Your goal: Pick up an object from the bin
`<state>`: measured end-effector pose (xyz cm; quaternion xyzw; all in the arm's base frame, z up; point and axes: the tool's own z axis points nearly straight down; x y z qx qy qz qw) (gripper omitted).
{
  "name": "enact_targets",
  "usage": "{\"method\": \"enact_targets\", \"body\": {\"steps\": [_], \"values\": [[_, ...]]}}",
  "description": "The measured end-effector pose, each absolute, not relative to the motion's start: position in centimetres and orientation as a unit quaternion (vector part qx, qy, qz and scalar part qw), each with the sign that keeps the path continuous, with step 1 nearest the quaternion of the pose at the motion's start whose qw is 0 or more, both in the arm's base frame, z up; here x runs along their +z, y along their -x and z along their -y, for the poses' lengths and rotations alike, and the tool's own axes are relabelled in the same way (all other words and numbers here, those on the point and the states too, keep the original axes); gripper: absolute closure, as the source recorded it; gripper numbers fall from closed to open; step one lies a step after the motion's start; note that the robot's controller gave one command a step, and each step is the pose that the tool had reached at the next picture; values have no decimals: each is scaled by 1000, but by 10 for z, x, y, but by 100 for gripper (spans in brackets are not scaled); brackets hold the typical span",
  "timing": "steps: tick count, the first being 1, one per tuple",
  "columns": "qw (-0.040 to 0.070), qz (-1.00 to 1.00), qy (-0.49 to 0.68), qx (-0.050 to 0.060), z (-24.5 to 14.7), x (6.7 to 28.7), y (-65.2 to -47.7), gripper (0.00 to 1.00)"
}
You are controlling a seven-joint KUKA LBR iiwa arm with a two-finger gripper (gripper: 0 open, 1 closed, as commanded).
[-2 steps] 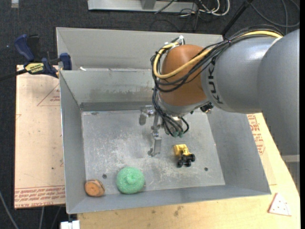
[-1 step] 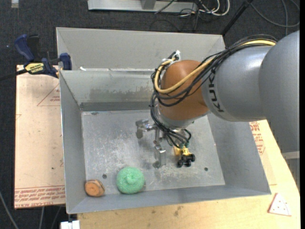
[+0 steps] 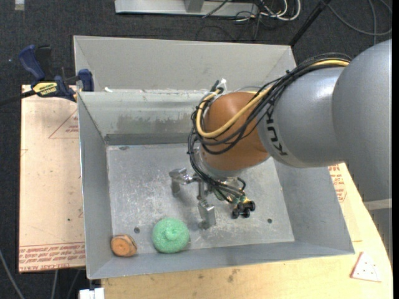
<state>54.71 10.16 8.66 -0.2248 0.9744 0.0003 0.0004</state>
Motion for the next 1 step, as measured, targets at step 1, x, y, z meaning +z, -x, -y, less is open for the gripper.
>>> {"method": "enact_targets", "body": {"steps": [1], "values": [[-1,-988,152,1,-121,82,-528,0]]}}
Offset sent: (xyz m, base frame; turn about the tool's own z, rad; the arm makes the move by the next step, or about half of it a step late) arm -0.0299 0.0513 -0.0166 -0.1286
